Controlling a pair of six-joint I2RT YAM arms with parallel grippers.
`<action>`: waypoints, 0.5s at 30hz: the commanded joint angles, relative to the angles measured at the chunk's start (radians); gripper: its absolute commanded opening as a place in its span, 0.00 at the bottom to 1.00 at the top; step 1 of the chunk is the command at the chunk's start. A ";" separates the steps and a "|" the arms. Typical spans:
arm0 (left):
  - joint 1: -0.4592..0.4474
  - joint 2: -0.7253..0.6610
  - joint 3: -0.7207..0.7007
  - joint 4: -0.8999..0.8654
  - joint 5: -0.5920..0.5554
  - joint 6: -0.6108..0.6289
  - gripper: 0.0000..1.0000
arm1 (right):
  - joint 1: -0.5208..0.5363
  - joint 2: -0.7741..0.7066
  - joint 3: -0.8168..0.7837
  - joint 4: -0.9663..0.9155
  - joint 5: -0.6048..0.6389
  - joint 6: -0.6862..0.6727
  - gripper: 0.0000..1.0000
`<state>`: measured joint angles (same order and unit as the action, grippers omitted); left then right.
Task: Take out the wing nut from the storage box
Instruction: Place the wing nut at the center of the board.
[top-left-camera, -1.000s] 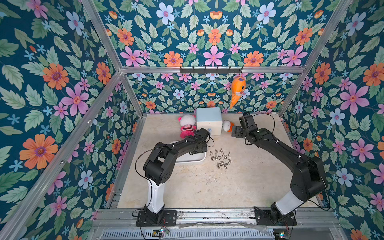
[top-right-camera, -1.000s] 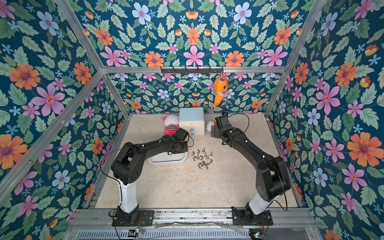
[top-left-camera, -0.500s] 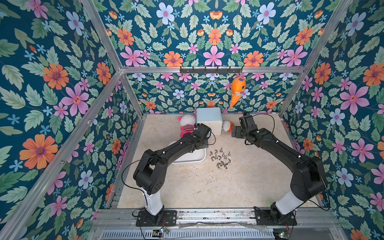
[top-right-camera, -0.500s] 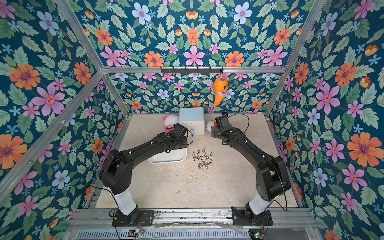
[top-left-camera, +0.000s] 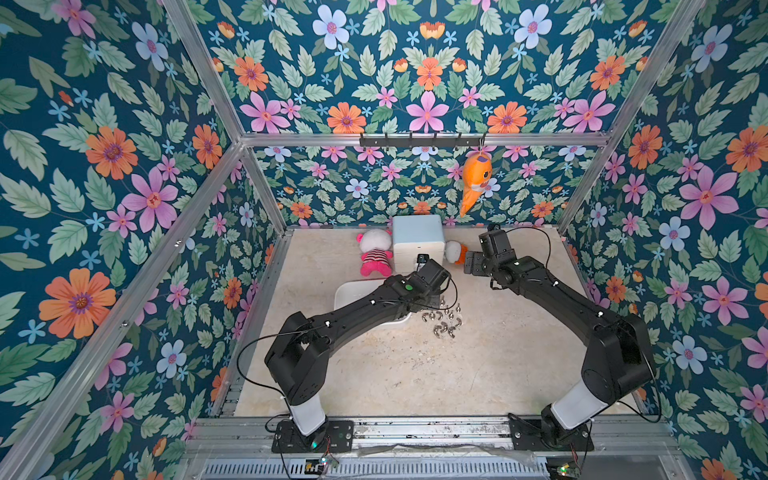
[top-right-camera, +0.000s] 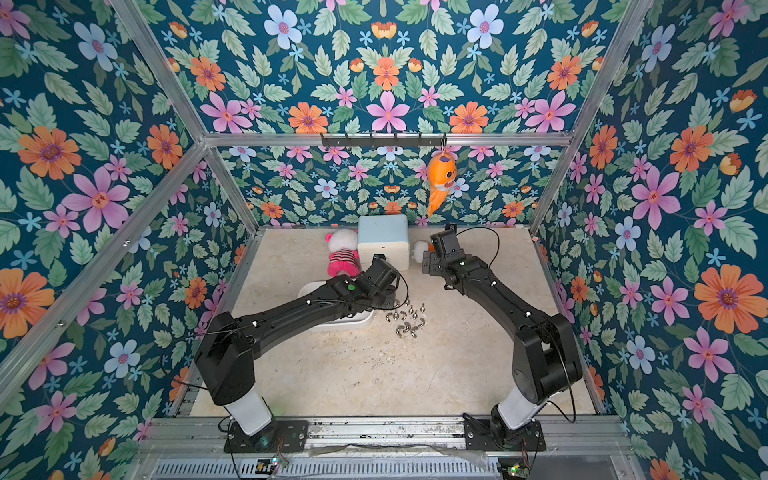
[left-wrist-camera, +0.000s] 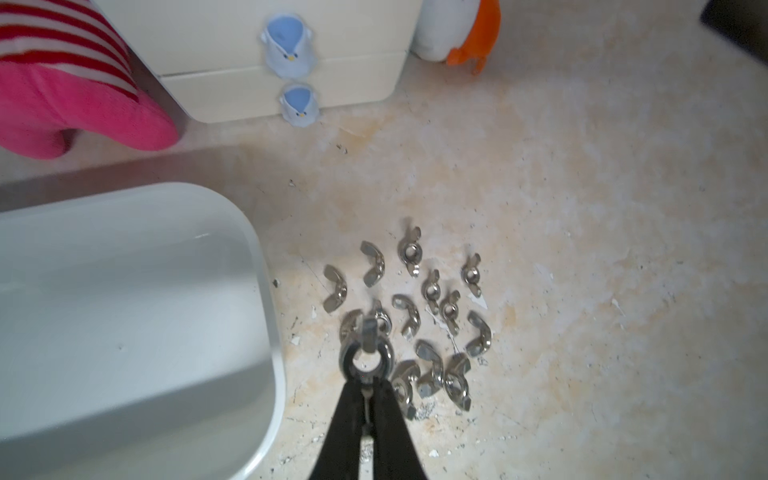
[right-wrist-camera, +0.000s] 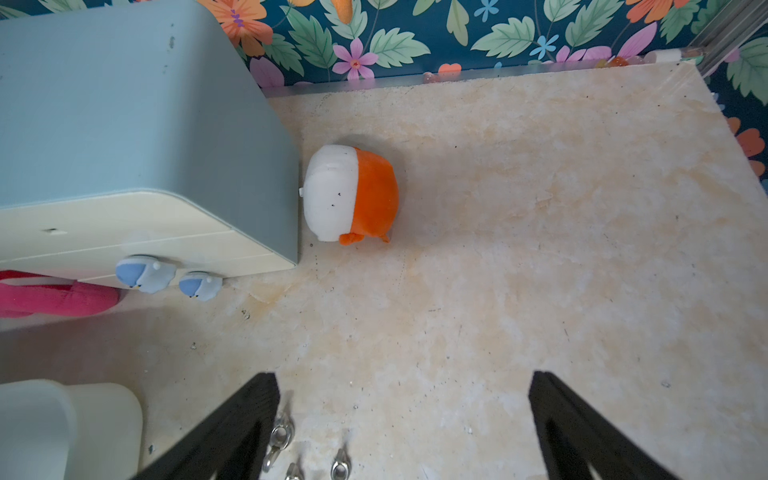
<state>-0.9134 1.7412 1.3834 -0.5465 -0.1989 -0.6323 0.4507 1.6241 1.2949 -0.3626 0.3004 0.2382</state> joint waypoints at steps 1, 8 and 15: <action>-0.024 0.013 -0.021 -0.016 0.013 -0.045 0.08 | -0.001 -0.011 0.009 0.000 0.021 0.004 0.99; -0.067 0.051 -0.064 0.028 0.046 -0.082 0.08 | -0.003 -0.016 0.011 -0.006 0.027 0.003 0.99; -0.084 0.084 -0.100 0.043 0.056 -0.120 0.08 | -0.003 -0.017 0.009 -0.007 0.026 0.001 0.99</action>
<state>-0.9955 1.8225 1.2942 -0.5091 -0.1425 -0.7277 0.4469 1.6154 1.2987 -0.3645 0.3153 0.2382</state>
